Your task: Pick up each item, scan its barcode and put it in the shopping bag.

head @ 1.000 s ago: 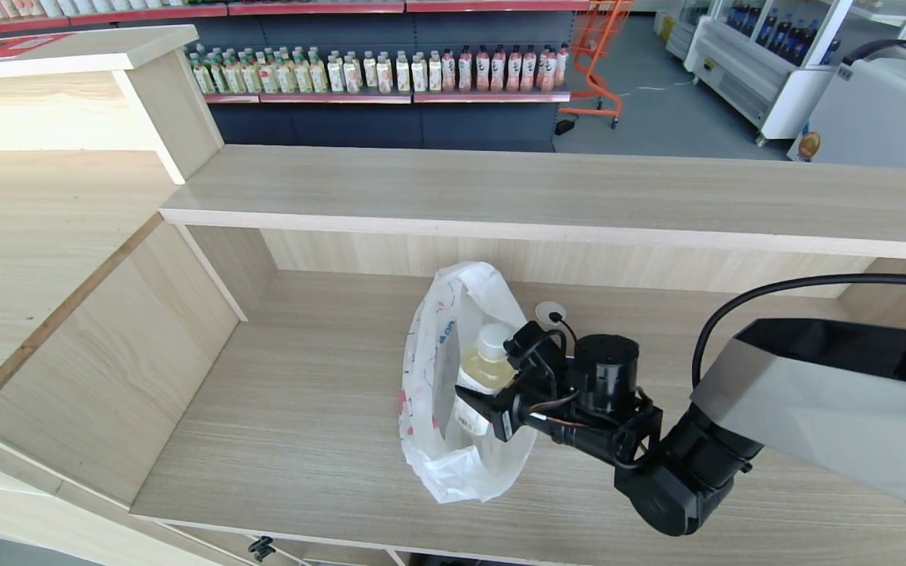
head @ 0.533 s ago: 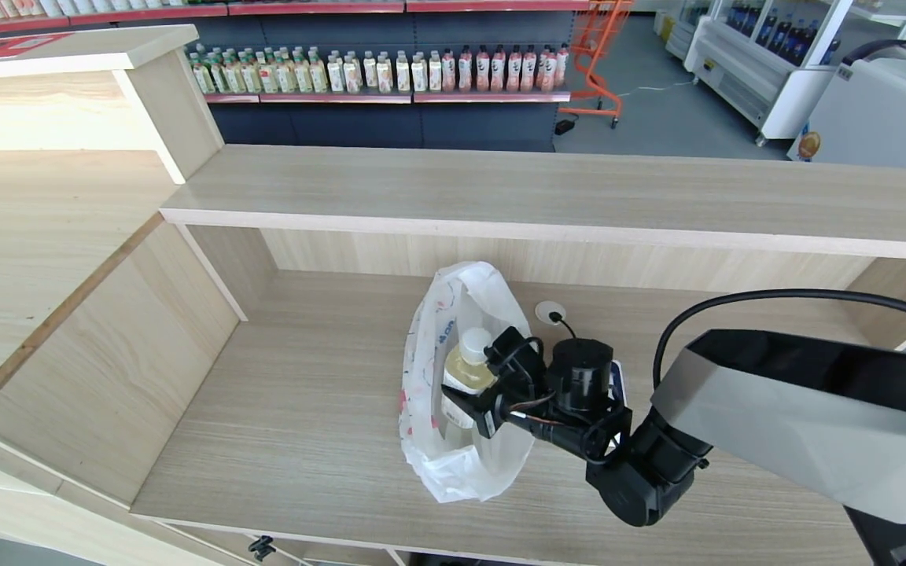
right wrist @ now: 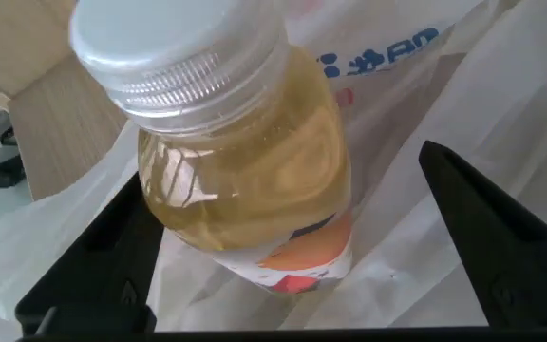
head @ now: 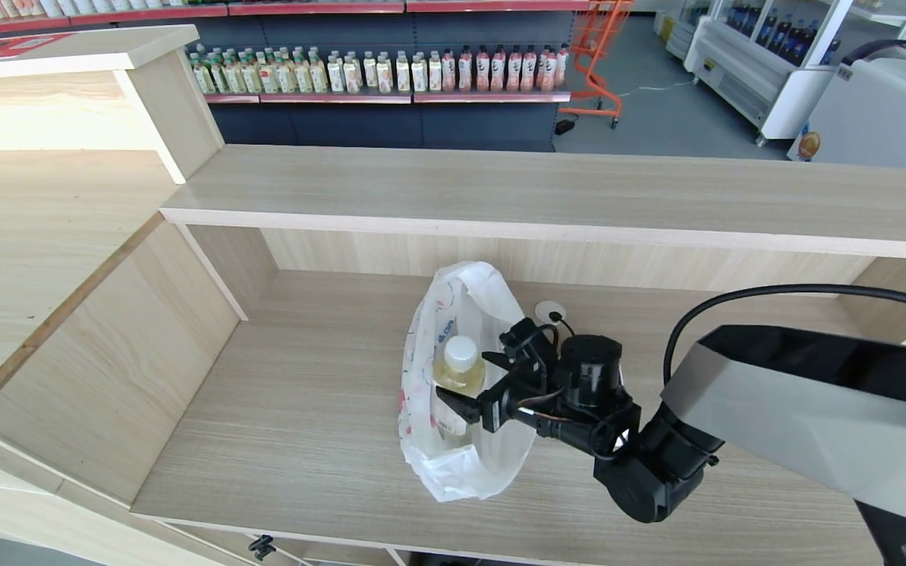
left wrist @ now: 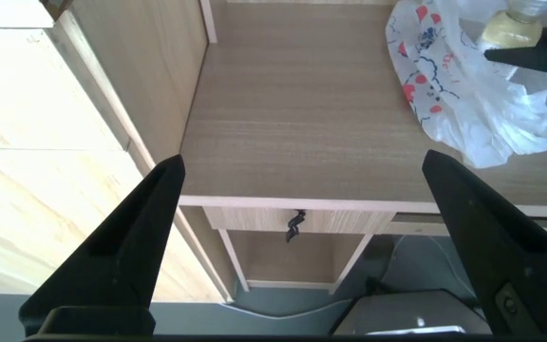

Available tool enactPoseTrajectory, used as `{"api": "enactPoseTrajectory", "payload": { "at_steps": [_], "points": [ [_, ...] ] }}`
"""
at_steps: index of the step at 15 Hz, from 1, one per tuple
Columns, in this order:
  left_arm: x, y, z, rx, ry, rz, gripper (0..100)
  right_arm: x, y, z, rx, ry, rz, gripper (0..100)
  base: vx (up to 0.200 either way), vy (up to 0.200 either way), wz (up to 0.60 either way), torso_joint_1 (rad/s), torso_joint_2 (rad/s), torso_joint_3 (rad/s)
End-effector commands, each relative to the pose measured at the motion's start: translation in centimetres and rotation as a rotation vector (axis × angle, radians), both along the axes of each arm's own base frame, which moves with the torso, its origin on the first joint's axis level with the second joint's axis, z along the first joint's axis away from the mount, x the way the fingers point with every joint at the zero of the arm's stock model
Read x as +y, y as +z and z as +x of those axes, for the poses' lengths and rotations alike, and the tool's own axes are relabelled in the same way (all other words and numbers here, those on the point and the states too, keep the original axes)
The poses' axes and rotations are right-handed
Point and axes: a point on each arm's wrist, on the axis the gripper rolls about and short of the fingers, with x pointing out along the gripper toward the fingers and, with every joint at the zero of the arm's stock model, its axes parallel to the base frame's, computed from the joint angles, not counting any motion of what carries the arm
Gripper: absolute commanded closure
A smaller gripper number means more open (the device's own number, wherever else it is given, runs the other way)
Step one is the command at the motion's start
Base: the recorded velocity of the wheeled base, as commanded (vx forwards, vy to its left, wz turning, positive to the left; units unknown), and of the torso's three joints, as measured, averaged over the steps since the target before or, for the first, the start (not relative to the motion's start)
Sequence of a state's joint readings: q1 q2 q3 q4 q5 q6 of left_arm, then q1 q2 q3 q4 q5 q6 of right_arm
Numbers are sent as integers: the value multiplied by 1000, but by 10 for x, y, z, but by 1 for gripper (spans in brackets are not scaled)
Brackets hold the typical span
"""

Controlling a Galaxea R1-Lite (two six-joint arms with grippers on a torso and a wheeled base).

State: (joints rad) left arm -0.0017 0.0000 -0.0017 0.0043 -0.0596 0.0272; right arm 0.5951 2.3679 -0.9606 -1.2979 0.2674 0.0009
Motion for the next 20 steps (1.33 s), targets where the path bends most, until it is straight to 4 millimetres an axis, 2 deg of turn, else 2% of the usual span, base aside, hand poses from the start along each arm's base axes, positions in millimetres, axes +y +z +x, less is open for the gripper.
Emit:
{"api": "enactPoseTrajectory", "payload": {
  "at_steps": [1,2,3,4,6,9,11,13,15,16,19,20],
  "points": [
    [0,0,0,2,1,0,0,-21,42,-9,58,-40,118,0,0,0,0,0,0,0],
    [0,0,0,2,0,0,0,-29,70,-18,114,-46,221,0,0,0,0,0,0,0],
    [0,0,0,2,1,0,0,-35,87,-25,146,-42,258,0,0,0,0,0,0,0],
    [0,0,0,2,1,0,0,-51,104,-34,180,-41,250,0,0,0,0,0,0,0],
    [0,0,0,2,1,0,0,-69,125,-55,206,-11,238,0,0,0,0,0,0,0],
    [0,0,0,2,0,0,0,-77,129,-66,204,-9,240,0,0,0,0,0,0,0],
    [0,0,0,2,1,0,0,-109,132,-74,198,-93,225,0,0,0,0,0,0,0],
    [0,0,0,2,0,0,0,-147,143,-100,229,-195,134,0,0,0,0,0,0,0],
    [0,0,0,2,0,0,0,-194,151,-135,216,-366,-63,0,0,0,0,0,0,0],
    [0,0,0,2,0,0,0,-209,155,-149,214,-447,-136,0,0,0,0,0,0,0],
    [0,0,0,2,0,0,0,-221,160,-186,255,-536,-178,0,0,0,0,0,0,0],
    [0,0,0,2,0,0,0,-225,162,-191,258,-561,-165,0,0,0,0,0,0,0]
  ]
}}
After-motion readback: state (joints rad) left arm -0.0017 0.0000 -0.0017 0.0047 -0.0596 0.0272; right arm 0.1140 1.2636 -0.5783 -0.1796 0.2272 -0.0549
